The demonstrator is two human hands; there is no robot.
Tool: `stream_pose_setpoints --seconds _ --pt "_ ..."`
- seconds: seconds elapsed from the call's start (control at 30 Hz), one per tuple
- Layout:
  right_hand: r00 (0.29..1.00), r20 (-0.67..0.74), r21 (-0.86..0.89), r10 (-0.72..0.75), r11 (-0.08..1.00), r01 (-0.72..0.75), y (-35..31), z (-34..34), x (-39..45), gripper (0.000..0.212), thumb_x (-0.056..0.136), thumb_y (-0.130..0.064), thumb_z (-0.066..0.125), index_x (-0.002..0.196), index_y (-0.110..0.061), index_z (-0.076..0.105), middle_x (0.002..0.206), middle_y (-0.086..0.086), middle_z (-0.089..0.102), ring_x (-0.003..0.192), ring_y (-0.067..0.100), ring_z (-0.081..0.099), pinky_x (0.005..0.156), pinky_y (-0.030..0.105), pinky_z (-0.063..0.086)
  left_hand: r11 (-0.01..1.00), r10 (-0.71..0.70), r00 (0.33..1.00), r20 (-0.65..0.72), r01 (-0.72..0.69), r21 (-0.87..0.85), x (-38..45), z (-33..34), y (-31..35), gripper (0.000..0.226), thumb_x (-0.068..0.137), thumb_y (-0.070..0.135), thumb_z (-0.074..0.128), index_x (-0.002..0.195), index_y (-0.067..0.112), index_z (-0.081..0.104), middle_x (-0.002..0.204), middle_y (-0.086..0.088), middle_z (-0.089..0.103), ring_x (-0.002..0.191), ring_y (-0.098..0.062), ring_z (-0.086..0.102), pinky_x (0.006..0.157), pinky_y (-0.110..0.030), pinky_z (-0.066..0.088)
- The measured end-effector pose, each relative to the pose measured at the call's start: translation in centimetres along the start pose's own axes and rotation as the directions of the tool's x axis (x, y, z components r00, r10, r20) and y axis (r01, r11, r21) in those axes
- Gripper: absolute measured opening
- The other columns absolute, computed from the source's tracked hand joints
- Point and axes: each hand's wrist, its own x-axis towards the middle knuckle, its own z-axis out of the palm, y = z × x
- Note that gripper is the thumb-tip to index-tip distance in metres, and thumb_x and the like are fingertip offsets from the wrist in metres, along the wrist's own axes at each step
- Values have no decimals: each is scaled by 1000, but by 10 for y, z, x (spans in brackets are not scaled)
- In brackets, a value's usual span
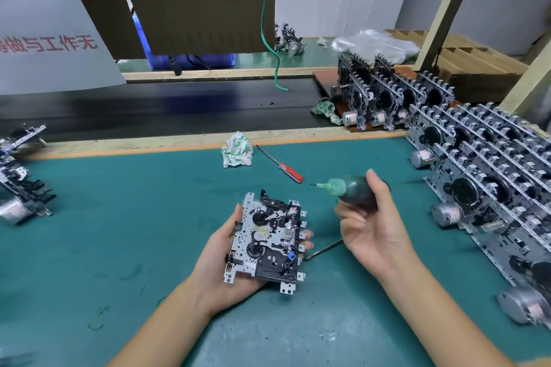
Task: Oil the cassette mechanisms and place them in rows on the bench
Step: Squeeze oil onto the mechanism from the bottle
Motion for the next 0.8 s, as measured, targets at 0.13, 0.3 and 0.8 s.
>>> stream_pose_setpoints --seconds 0.13,0.3,0.8 --pt "999 2 12 -41 999 41 3 2 1 25 61 -35 70 68 -12 73 72 2 63 56 6 35 35 10 33 1000 2 1000 0 -2 4 0 -1 0 69 86 53 41 117 -4 64 127 -33 53 115 -45 56 98 -54 44" --pt "967 50 -303 -248 919 252 14 1 -2 37 66 -44 63 78 -10 56 61 -1 59 47 7 52 37 17 36 1000 3 1000 1 -3 14 0 -1 0 68 86 53 42 118 -3 64 127 -32 54 114 -45 57 100 -53 42" --pt "921 89 -444 -380 812 379 20 -3 1 27 72 -41 59 66 -17 48 59 -4 45 54 6 39 41 17 29 1000 1 1000 -8 -1 14 0 -3 0 66 86 53 43 119 -1 64 128 -31 54 114 -44 57 96 -52 47"
